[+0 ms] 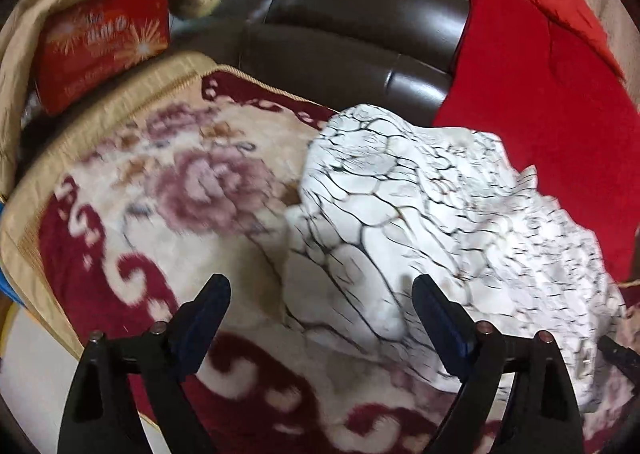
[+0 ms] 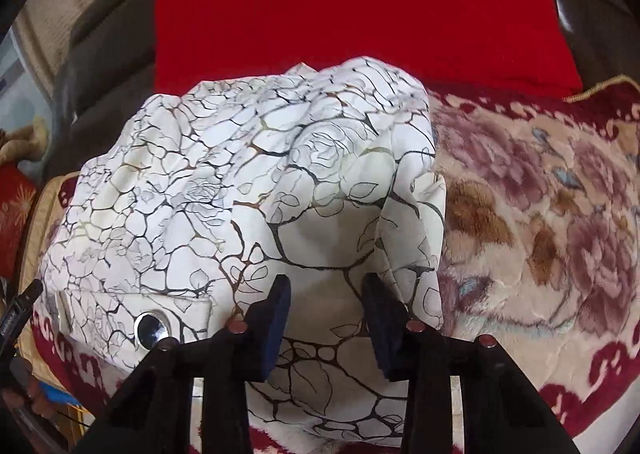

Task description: Fold large clothes

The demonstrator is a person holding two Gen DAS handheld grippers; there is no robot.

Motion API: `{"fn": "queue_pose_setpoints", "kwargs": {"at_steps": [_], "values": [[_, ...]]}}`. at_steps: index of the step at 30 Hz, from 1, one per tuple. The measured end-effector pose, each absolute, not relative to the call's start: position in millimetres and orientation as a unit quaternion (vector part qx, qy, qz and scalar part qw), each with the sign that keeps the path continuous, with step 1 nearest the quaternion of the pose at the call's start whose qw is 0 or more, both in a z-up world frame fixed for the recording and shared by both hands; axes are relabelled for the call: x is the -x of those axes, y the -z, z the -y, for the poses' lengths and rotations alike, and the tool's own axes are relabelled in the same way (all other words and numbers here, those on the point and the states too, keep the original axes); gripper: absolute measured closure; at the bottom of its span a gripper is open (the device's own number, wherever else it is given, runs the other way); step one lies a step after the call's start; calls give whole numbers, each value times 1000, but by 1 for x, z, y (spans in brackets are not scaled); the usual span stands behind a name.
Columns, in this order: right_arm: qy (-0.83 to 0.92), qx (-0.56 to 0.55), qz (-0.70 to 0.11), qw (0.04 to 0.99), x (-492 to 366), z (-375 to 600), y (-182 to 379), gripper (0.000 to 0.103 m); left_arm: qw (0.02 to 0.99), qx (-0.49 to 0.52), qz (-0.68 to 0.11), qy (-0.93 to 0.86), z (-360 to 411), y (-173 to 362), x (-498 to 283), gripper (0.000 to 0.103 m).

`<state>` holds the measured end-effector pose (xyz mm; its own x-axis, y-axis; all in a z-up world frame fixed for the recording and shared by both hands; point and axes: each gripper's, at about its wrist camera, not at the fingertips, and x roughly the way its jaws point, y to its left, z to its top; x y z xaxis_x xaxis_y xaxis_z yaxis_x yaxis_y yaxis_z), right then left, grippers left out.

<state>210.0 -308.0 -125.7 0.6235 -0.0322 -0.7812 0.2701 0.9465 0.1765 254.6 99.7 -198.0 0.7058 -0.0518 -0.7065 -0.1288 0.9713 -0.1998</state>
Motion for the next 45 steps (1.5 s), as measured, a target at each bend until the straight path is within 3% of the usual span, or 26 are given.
{"fn": "queue_pose_setpoints", "kwargs": {"at_steps": [5,12,14,15,16,18,21,23,25,26,30,33,34,36,39,42,45], "values": [[77,-160,-384,906,-196,313,110,63,908,151,-390,21,-92,201,-255,10],[87,-172,-426,884,-211,322,134,64,891,205,-402,49,-97,218,-275,11],[83,-180,-426,883,-211,324,134,64,890,231,-389,56,-103,220,-278,23],[80,-186,-426,882,-211,326,135,64,891,241,-381,55,-106,221,-281,45],[78,-190,-427,881,-213,328,137,64,892,241,-379,52,-107,223,-285,56],[72,-196,-426,880,-216,333,139,64,893,243,-375,52,-106,225,-291,60],[71,-180,-427,883,-218,331,140,64,897,235,-372,42,-102,224,-294,59],[77,-161,-427,887,-215,324,138,64,899,231,-371,40,-98,222,-295,45],[85,-138,-427,890,-216,317,138,64,899,229,-368,54,-92,222,-296,17],[88,-130,-427,891,-216,315,138,63,901,225,-367,58,-89,221,-295,16],[94,-113,-423,894,-215,310,137,63,911,194,-361,49,-78,223,-296,18],[91,-110,-422,895,-214,310,135,63,918,179,-352,22,-79,223,-295,52],[90,-109,-421,896,-214,310,135,63,919,180,-351,21,-80,223,-296,59],[90,-107,-420,897,-213,309,134,63,919,187,-346,20,-83,223,-296,62],[92,-98,-419,898,-212,306,132,63,920,189,-344,18,-82,224,-297,58],[91,-96,-420,898,-212,305,132,63,918,199,-340,36,-77,224,-299,24],[91,-96,-420,898,-212,306,132,63,924,175,-338,31,-66,224,-302,22]]}}
